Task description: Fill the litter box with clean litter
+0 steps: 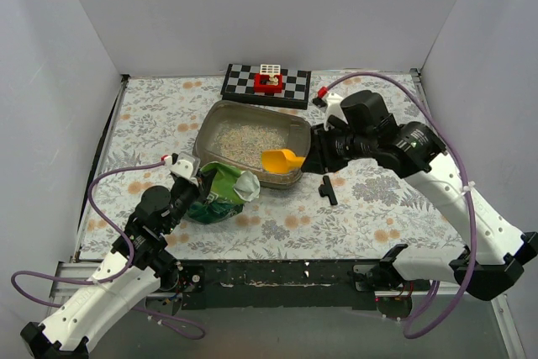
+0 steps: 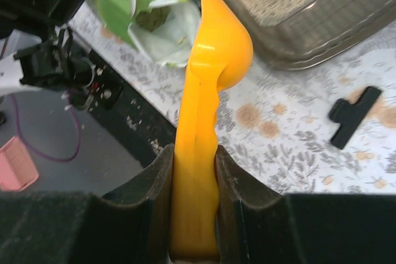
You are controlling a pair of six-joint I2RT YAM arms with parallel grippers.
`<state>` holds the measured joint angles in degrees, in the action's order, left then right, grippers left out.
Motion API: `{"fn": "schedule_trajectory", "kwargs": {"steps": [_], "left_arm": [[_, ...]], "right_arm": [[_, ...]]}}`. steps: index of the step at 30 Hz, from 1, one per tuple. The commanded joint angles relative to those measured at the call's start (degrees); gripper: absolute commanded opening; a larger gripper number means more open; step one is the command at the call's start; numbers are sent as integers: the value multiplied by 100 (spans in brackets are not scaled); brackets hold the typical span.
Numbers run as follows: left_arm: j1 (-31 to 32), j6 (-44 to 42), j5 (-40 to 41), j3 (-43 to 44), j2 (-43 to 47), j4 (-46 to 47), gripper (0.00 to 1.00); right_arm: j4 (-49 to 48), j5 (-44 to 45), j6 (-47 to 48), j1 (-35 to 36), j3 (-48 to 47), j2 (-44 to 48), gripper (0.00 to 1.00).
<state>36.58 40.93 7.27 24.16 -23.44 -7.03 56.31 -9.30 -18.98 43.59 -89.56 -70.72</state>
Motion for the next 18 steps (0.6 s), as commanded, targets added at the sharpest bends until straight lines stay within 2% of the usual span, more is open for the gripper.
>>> {"fn": "schedule_trajectory", "kwargs": {"steps": [1, 9, 18], "left_arm": [[7, 21, -41, 53, -29, 0, 0], [7, 21, -68, 53, -38, 0, 0], [7, 12, -76, 45, -29, 8, 0]], "right_arm": [[-533, -1143, -211, 26, 640, 137, 1], [-1368, -1434, -457, 114, 1300, 50, 1], [-1738, -1592, -536, 307, 1151, -574, 1]]}}
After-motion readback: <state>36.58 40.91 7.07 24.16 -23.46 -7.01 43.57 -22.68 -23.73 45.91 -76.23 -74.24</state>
